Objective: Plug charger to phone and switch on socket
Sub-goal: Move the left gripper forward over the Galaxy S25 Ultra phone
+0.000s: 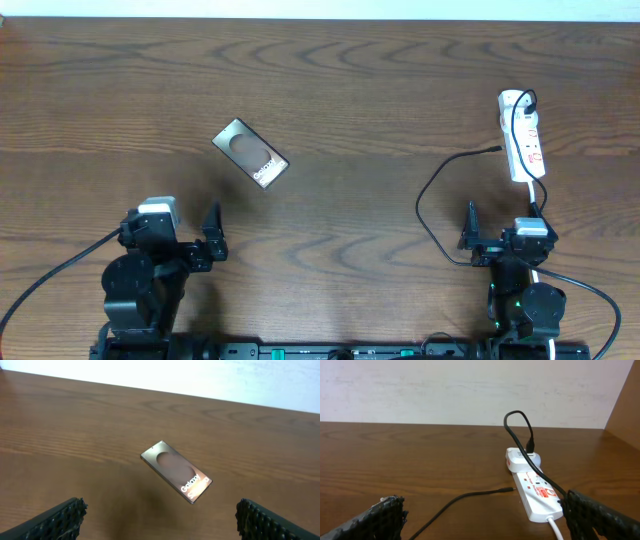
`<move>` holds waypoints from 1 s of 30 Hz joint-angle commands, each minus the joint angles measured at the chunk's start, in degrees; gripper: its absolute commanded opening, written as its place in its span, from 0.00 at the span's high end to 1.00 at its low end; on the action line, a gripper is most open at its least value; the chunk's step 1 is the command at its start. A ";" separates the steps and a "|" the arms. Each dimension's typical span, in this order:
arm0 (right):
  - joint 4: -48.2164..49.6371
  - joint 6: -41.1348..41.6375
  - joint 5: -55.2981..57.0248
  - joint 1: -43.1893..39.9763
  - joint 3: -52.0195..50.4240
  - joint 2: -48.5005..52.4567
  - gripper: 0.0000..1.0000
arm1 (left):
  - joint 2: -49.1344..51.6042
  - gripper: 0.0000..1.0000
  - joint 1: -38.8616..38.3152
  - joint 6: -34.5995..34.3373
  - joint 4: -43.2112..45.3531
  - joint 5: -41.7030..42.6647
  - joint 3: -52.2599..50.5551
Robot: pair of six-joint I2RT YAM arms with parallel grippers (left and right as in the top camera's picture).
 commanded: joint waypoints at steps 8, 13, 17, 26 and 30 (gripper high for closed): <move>-0.24 -0.26 -0.33 -0.09 -0.07 -0.31 0.01 | 7.58 0.02 0.20 -4.48 -9.16 0.72 10.84; -0.24 -0.26 -0.33 -0.09 -0.07 -0.31 0.01 | 13.42 0.02 0.20 -4.46 -13.77 0.74 16.39; -0.24 -0.26 -0.33 -0.09 -0.07 -0.31 0.01 | 18.40 0.02 0.20 -4.44 -16.72 0.81 20.35; -0.24 -0.26 -0.33 -0.09 -0.07 -0.31 0.01 | 20.13 0.02 0.20 -4.44 -16.79 10.29 21.62; -0.24 -0.26 -0.33 -0.09 -0.07 -0.31 0.01 | 20.11 0.02 0.20 -4.44 -16.90 11.43 21.62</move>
